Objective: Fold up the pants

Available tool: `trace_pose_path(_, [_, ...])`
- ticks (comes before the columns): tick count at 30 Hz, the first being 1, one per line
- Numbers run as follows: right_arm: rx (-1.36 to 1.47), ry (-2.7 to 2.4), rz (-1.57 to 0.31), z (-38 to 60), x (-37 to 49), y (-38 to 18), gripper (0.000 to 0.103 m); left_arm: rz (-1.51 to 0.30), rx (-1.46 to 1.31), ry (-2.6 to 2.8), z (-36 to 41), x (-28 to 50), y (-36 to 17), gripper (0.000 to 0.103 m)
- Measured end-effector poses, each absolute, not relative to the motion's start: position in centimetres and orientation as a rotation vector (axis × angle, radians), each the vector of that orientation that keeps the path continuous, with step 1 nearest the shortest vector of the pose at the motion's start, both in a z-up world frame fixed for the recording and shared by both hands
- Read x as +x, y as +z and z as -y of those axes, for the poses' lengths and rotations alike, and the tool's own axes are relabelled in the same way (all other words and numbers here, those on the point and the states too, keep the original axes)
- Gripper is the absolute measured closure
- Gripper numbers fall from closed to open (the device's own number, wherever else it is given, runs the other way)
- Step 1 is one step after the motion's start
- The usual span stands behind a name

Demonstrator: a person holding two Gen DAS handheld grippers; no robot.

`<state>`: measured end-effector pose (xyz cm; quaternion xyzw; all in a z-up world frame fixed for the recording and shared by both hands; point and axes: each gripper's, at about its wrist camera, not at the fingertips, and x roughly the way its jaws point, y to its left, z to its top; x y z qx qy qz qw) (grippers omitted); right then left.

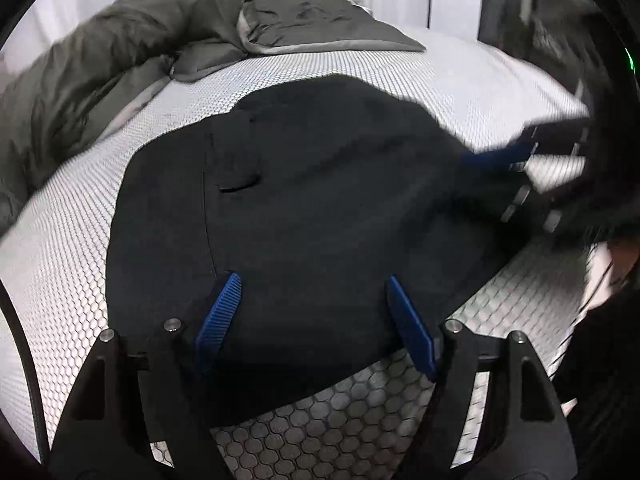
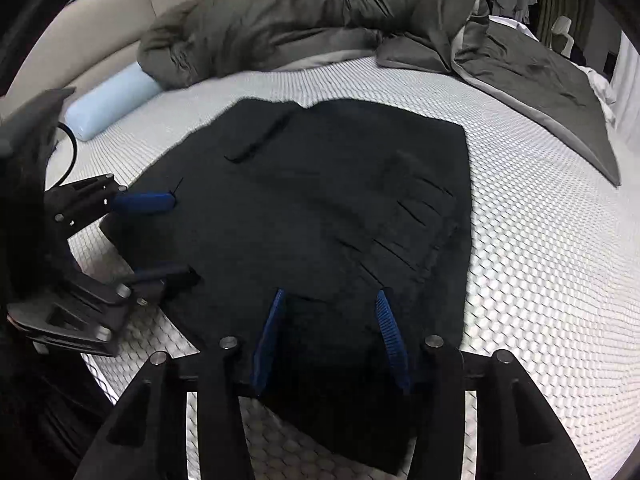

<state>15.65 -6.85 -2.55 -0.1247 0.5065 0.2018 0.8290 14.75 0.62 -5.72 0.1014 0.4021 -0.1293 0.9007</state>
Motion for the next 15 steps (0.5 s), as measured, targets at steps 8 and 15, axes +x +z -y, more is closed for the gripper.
trace_pose_path(8, [0.011, 0.427, -1.074, 14.1, 14.2, -1.5, 0.043, -0.827, 0.142, -0.282, -2.7, 13.5, -4.6, 0.028])
trace_pose_path(15, [0.3, 0.435, -1.167, 17.7, 14.1, -3.7, 0.075, -0.843, 0.066, -0.197, -5.5, 15.7, -4.5, 0.027])
